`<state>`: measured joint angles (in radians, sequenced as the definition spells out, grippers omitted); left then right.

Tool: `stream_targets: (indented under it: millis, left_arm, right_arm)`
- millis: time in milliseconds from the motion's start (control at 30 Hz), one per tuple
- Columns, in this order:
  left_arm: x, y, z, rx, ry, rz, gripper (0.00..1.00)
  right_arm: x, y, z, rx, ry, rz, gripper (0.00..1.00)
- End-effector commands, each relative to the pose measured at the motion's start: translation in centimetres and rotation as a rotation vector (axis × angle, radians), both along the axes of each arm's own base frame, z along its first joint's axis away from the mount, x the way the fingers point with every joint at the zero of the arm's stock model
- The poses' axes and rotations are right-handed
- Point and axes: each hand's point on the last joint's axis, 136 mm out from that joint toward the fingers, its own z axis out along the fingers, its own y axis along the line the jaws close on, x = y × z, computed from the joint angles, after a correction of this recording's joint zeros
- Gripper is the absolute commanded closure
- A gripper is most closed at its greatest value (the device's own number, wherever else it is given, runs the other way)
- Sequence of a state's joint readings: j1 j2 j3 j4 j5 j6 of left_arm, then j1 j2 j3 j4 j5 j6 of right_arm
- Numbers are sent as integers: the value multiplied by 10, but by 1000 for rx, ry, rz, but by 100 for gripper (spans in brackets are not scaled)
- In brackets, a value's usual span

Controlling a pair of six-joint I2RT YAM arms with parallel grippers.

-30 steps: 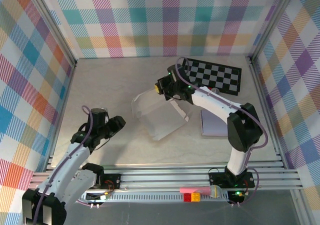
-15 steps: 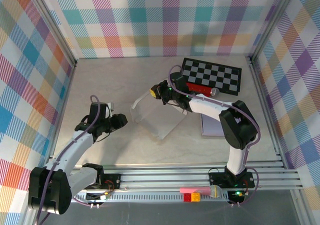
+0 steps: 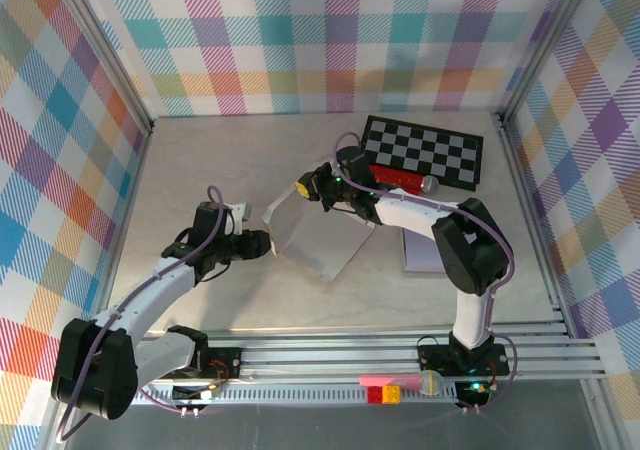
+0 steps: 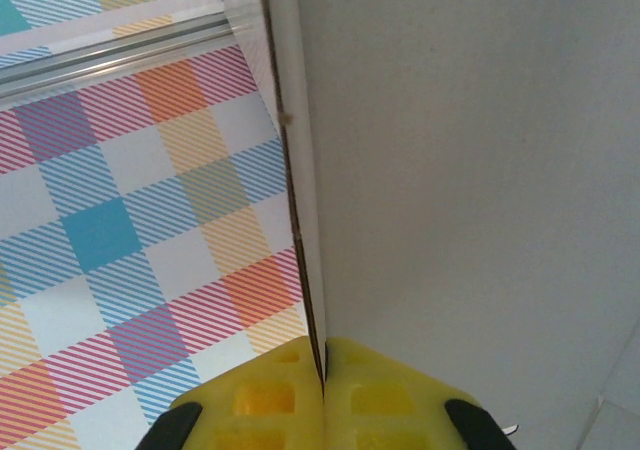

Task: Fold the paper box

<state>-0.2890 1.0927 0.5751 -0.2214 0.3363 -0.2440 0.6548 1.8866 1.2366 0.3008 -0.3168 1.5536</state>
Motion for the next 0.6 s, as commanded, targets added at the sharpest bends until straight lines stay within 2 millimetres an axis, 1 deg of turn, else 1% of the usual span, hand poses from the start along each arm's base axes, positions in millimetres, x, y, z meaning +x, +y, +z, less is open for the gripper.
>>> stream_targets:
  millis: [0, 100, 200, 333, 567]
  left_arm:
    - [15, -10, 18, 7, -89, -44, 55]
    - [16, -16, 18, 25, -96, -71, 54]
    - [19, -19, 14, 47, -91, -82, 54]
    - [24, -21, 12, 62, -95, -89, 57]
    - [27, -31, 10, 74, -107, -127, 59]
  right_arm:
    - [-1, 7, 5, 18, -32, 30, 100]
    - [0, 8, 6, 24, -28, 30, 100]
    - [1, 10, 8, 33, -24, 34, 100]
    - [-2, 10, 10, 37, -19, 42, 100]
    - [-5, 9, 3, 36, -29, 49, 100]
